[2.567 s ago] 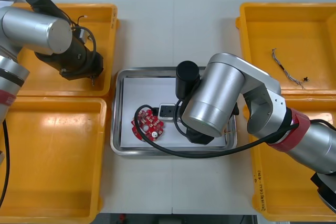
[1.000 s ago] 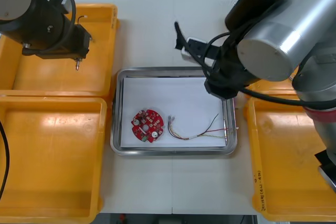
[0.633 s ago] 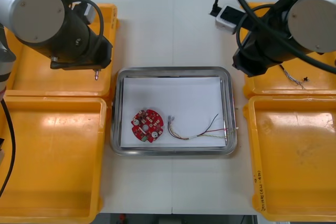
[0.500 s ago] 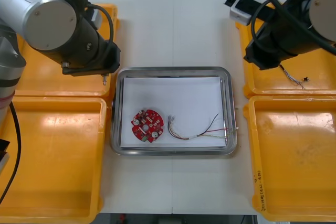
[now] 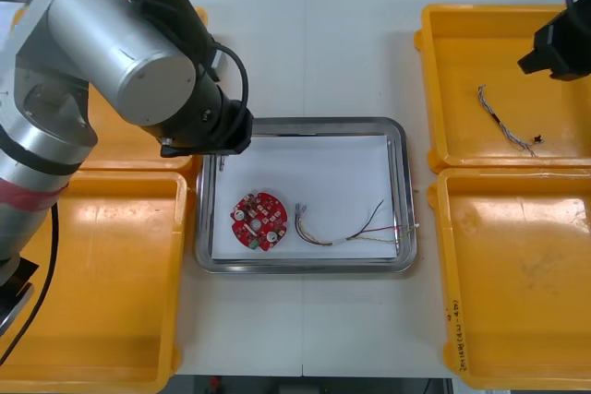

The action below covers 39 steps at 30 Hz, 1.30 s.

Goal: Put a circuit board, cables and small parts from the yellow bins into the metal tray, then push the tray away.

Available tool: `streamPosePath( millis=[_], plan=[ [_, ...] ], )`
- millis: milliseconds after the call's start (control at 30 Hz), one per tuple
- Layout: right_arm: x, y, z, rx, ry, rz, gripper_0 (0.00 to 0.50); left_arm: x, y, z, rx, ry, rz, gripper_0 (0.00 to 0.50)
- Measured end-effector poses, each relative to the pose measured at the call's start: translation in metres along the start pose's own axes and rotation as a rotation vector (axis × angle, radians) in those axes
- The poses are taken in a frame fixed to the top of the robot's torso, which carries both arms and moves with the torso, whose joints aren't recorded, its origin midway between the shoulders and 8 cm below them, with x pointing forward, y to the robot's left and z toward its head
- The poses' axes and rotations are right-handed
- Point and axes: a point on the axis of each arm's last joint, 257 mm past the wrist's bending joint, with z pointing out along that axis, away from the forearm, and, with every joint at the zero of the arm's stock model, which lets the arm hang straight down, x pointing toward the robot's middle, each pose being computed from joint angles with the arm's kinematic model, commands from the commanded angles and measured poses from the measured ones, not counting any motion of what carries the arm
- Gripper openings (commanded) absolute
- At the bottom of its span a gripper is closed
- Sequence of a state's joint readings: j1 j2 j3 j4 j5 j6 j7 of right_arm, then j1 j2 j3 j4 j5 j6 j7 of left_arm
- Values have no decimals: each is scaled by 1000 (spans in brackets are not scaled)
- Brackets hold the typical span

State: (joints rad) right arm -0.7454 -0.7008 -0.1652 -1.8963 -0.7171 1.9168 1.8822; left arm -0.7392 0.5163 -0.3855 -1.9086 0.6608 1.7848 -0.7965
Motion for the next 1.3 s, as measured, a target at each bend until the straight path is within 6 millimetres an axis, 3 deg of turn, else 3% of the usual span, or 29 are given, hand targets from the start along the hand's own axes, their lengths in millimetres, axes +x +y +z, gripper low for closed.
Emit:
streamPosePath(
  millis=[267, 500, 733, 1300],
  plan=[
    [32, -53, -1, 38, 41, 186, 500, 4, -2, 33, -25, 17, 2, 2],
    [57, -78, 4, 67, 88, 286, 500, 5, -10, 55, -19, 13, 11, 1],
    [69, -80, 12, 56, 123, 316, 500, 12, -9, 65, -36, 26, 28, 2],
    [99, -73, 37, -15, 215, 383, 500, 8, -4, 88, -51, 6, 15, 13]
  ],
)
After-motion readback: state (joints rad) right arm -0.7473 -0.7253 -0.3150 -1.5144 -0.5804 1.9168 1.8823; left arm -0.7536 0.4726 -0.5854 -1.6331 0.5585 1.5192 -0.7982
